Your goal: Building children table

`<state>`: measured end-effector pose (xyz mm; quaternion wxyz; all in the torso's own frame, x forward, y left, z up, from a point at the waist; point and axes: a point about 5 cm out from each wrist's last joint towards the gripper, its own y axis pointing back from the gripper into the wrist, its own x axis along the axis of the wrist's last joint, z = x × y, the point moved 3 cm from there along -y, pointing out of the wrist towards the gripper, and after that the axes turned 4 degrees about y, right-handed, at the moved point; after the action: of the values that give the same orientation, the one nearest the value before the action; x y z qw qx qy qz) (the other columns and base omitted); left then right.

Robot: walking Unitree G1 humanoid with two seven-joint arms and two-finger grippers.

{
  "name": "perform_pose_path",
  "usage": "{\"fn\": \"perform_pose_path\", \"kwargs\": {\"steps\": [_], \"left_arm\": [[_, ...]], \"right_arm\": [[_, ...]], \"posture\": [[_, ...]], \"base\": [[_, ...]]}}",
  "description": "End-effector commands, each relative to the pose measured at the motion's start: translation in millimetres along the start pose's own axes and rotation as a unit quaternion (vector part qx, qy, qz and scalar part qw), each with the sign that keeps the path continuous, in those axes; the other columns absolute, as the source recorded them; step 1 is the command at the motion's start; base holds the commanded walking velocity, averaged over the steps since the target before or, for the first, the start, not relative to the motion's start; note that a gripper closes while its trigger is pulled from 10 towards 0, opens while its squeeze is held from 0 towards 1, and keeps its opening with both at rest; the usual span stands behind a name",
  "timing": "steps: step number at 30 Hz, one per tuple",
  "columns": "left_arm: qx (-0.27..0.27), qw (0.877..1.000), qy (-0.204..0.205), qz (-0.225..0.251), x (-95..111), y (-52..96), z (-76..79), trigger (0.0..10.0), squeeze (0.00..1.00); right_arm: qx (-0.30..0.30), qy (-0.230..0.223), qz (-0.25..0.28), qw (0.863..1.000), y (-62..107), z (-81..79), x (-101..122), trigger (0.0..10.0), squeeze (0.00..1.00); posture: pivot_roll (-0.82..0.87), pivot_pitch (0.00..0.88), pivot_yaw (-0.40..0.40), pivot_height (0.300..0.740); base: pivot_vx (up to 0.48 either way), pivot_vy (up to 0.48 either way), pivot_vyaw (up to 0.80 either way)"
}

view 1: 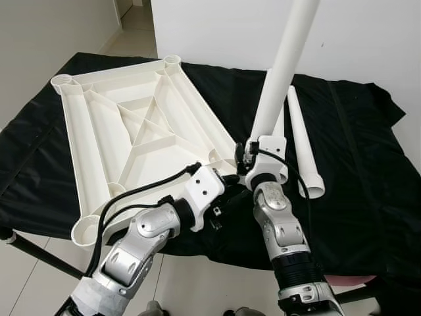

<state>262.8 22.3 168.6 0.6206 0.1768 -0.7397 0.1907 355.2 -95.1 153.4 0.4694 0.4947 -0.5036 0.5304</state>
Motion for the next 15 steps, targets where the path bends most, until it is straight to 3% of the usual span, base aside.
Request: {"fn": "perform_pose_path", "kwargs": {"steps": [1, 9, 10, 11, 12, 15], "left_arm": [[-0.019, 1.000, -0.004, -0.002, -0.4, -0.2, 5.0, 10.0, 0.00], [-0.020, 1.000, -0.003, -0.002, -0.8, -0.2, 5.9, 10.0, 0.00], [-0.020, 1.000, -0.003, -0.003, -1.1, 0.0, 6.3, 10.0, 0.00], [-0.020, 1.000, -0.003, -0.003, -1.1, 0.0, 6.3, 10.0, 0.00], [-0.021, 1.000, -0.003, -0.003, -1.3, 0.1, 6.5, 10.0, 0.00], [-0.021, 1.000, -0.003, -0.004, -1.4, 0.1, 6.5, 10.0, 0.00]], "right_arm": [[0.019, -0.007, -0.001, 1.000, 1.9, 0.9, -1.8, 10.0, 1.00], [0.043, 0.004, -0.001, 0.999, -1.0, 10.0, -5.4, 10.0, 1.00], [0.089, 0.019, -0.007, 0.996, -4.9, 13.7, -8.6, 10.0, 0.70], [0.089, 0.019, -0.007, 0.996, -4.9, 13.7, -8.6, 10.0, 0.70], [0.124, 0.022, -0.012, 0.992, -6.8, 12.8, -9.8, 10.0, 0.00], [0.151, 0.027, -0.014, 0.988, -7.8, 12.0, -10.2, 10.0, 0.00]], "posture": [[-0.04, 0.047, -0.007, 0.740], [-0.04, 0.044, -0.009, 0.740], [-0.04, 0.039, -0.010, 0.740], [-0.04, 0.039, -0.010, 0.740], [-0.04, 0.039, -0.010, 0.740], [-0.04, 0.039, -0.010, 0.740]], "base": [[0.000, 0.000, 0.00], [0.000, 0.000, 0.00], [0.000, 0.000, 0.00], [0.000, 0.000, 0.00], [0.000, 0.000, 0.00], [0.000, 0.000, 0.00]]}}
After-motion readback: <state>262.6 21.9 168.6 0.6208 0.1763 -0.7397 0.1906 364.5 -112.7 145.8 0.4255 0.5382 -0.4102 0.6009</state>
